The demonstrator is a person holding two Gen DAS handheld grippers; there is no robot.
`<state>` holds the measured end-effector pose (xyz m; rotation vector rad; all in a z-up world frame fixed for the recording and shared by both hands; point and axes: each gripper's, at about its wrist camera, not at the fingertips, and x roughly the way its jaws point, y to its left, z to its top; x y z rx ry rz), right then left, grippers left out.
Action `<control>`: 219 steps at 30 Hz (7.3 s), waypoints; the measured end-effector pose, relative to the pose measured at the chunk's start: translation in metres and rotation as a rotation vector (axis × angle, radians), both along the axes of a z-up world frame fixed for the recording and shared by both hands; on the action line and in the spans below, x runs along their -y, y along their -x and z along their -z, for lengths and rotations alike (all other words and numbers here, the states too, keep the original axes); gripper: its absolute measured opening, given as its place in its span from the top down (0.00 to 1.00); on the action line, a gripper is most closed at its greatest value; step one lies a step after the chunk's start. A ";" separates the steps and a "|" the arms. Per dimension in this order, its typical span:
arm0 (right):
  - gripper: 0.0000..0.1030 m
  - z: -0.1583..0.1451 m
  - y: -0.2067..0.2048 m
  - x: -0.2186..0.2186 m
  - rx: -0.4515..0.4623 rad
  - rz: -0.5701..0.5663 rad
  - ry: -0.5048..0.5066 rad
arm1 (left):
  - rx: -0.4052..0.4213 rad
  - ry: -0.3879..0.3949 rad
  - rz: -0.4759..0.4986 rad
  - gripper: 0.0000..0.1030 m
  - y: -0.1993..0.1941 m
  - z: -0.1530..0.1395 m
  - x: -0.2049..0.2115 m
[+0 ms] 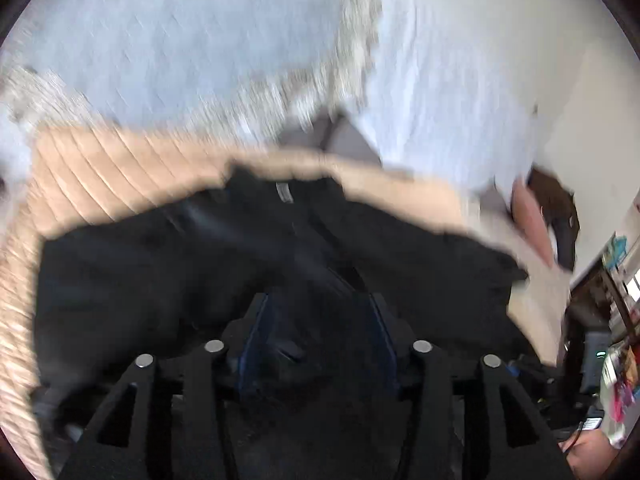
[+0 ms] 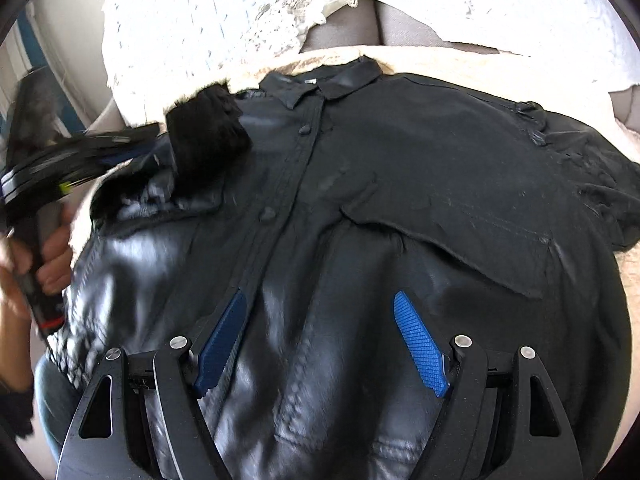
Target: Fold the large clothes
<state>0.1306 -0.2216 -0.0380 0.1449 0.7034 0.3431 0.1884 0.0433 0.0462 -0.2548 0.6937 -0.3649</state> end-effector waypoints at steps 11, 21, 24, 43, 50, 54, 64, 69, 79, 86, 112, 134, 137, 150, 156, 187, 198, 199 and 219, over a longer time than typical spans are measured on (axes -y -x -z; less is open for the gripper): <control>0.32 -0.022 -0.112 -0.058 -0.099 -0.054 -0.158 | -0.183 -0.052 -0.338 0.46 -0.013 0.056 -0.101; 0.93 -0.062 -0.140 -0.069 0.011 0.007 -0.017 | -0.205 -0.088 -0.319 0.46 -0.028 0.060 -0.075; 0.93 -0.064 -0.156 -0.063 0.028 0.019 0.022 | -0.224 -0.114 -0.326 0.46 -0.044 0.069 -0.075; 0.90 -0.029 -0.166 -0.071 -0.041 -0.062 0.053 | -0.141 -0.259 -0.345 0.45 -0.021 0.037 -0.055; 0.90 -0.053 -0.135 -0.056 0.022 -0.054 0.067 | -0.113 -0.264 -0.334 0.44 -0.016 0.025 -0.045; 0.86 -0.065 -0.105 -0.039 0.059 -0.052 0.036 | -0.103 -0.268 -0.306 0.44 -0.006 0.012 -0.028; 0.61 -0.083 -0.023 0.027 0.153 0.010 0.008 | -0.024 -0.267 -0.191 0.43 0.043 -0.035 0.072; 0.61 -0.079 0.008 0.069 0.163 0.055 -0.017 | 0.013 -0.248 -0.101 0.43 0.069 -0.057 0.124; 0.56 -0.063 0.033 0.148 0.169 0.160 -0.085 | 0.027 -0.321 -0.019 0.41 0.079 -0.065 0.187; 0.44 -0.041 0.020 0.206 0.139 0.243 -0.153 | -0.001 -0.363 -0.010 0.40 0.067 -0.050 0.204; 0.81 0.035 -0.087 0.458 0.012 0.833 -0.628 | -0.262 -0.336 -0.376 0.35 -0.054 0.079 0.025; 0.96 -0.108 -0.101 0.137 0.151 0.098 -0.287 | -0.136 -0.267 -0.275 0.34 -0.022 0.029 0.024; 0.91 -0.061 -0.128 0.093 0.006 0.006 -0.244 | -0.151 -0.260 -0.274 0.34 -0.022 0.036 0.018; 0.36 -0.031 -0.119 0.099 -0.037 0.076 -0.271 | -0.155 -0.139 -0.271 0.34 -0.022 0.050 -0.008; 0.61 -0.020 -0.162 0.111 -0.134 0.258 -0.433 | -0.126 -0.094 -0.276 0.34 -0.020 0.044 -0.015; 0.96 -0.063 -0.163 -0.008 0.042 0.015 -0.107 | -0.186 -0.039 -0.339 0.34 -0.027 0.053 -0.052; 0.34 -0.047 -0.120 -0.044 0.102 -0.150 0.258 | -0.209 -0.037 -0.355 0.34 -0.027 0.058 -0.056; 0.34 -0.038 -0.116 -0.051 0.099 -0.173 0.325 | -0.211 -0.038 -0.356 0.34 -0.028 0.058 -0.055; 0.71 -0.057 -0.121 -0.032 0.116 -0.129 0.054 | -0.207 -0.082 -0.409 0.34 -0.029 0.058 -0.074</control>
